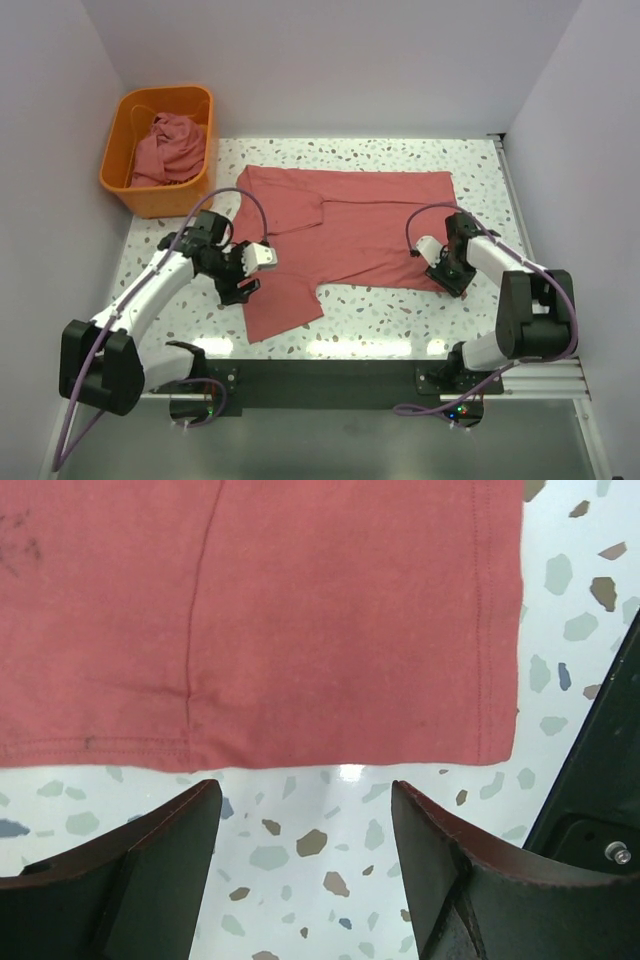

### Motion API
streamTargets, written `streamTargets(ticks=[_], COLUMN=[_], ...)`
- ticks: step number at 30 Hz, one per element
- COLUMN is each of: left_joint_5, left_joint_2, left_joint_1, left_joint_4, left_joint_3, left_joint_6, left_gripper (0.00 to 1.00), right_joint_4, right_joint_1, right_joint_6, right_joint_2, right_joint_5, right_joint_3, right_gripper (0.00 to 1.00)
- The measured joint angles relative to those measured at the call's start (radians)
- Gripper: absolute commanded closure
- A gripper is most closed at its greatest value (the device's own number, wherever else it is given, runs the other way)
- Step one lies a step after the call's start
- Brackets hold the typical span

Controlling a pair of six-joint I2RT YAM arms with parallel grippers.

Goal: Fold and stack the t-shirts
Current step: Fold the tshirt

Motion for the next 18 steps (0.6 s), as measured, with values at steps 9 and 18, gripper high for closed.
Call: streamTargets(ticks=[9, 18], left_joint_5=[-0.039, -0.1], left_joint_2=[-0.031, -0.03], left_joint_1=[-0.179, -0.274], left_joint_4=[0.047, 0.147], left_joint_3=[-0.121, -0.188], left_joint_6=[0.006, -0.02], left_gripper=[0.26, 0.26], right_joint_4=[0.084, 0.092], right_joint_1=[0.006, 0.005], right_joint_6=[-0.031, -0.018], right_joint_2=[0.021, 0.035], right_joint_5=[0.087, 0.096], right_joint_3=[-0.027, -0.012], right_gripper=[1.0, 1.0])
